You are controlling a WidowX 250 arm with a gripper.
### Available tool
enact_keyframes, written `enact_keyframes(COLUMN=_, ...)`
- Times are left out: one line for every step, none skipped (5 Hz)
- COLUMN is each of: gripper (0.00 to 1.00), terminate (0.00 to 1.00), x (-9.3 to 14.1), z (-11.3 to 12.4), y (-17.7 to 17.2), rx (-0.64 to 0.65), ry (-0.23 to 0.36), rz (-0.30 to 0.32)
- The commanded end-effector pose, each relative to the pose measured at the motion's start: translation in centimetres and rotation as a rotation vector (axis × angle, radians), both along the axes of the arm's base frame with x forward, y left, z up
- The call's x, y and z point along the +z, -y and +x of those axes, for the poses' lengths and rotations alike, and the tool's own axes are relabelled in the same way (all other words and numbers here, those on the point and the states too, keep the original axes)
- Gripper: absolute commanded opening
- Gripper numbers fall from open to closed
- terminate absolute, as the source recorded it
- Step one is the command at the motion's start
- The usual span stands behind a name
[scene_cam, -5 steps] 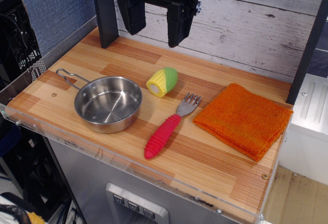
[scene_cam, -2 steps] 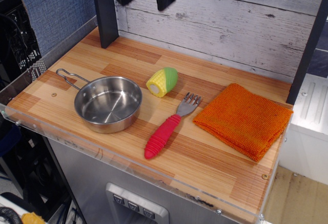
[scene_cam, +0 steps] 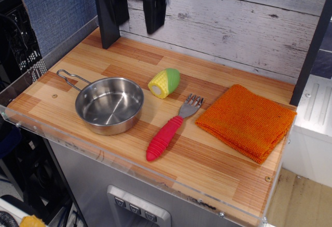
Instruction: Put the corn on the cloth.
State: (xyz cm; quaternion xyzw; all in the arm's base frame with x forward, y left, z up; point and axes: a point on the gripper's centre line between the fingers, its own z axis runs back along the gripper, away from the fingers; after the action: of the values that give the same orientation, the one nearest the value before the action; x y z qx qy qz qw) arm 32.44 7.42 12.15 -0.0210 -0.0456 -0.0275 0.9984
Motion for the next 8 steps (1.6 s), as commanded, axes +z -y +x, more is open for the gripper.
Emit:
enact_keyframes(gripper=1.0, terminate=0.0, x=-2.1, z=0.9, y=1.3, rx=-0.043, ry=0.09, rz=0.074)
enact_keyframes(gripper=1.0, terminate=0.0, x=-3.2, z=2.0, y=1.6, rx=-0.018, ry=0.097, rz=0.06)
enact_keyframes(gripper=1.0, terminate=0.0, x=-4.6, z=3.2, y=1.9, rx=-0.002, ry=0.081, rz=0.044)
enact_keyframes(gripper=1.0, terminate=0.0, x=-6.3, z=3.9, y=2.0, rx=0.0, ry=0.05, rz=0.044)
enact_keyframes(gripper=1.0, terminate=0.0, x=-7.6, z=4.0, y=2.0, rx=-0.002, ry=0.032, rz=0.047)
enact_keyframes(gripper=1.0, terminate=0.0, x=-8.9, z=4.2, y=2.1, rx=-0.009, ry=0.008, rz=0.053)
enact_keyframes(gripper=0.0, terminate=0.0, x=-8.9, z=4.3, y=1.9, rx=0.0, ry=0.009, rz=0.051)
enact_keyframes(gripper=0.0, terminate=0.0, x=-7.5, z=4.5, y=1.8, rx=0.01, ry=0.032, rz=0.051)
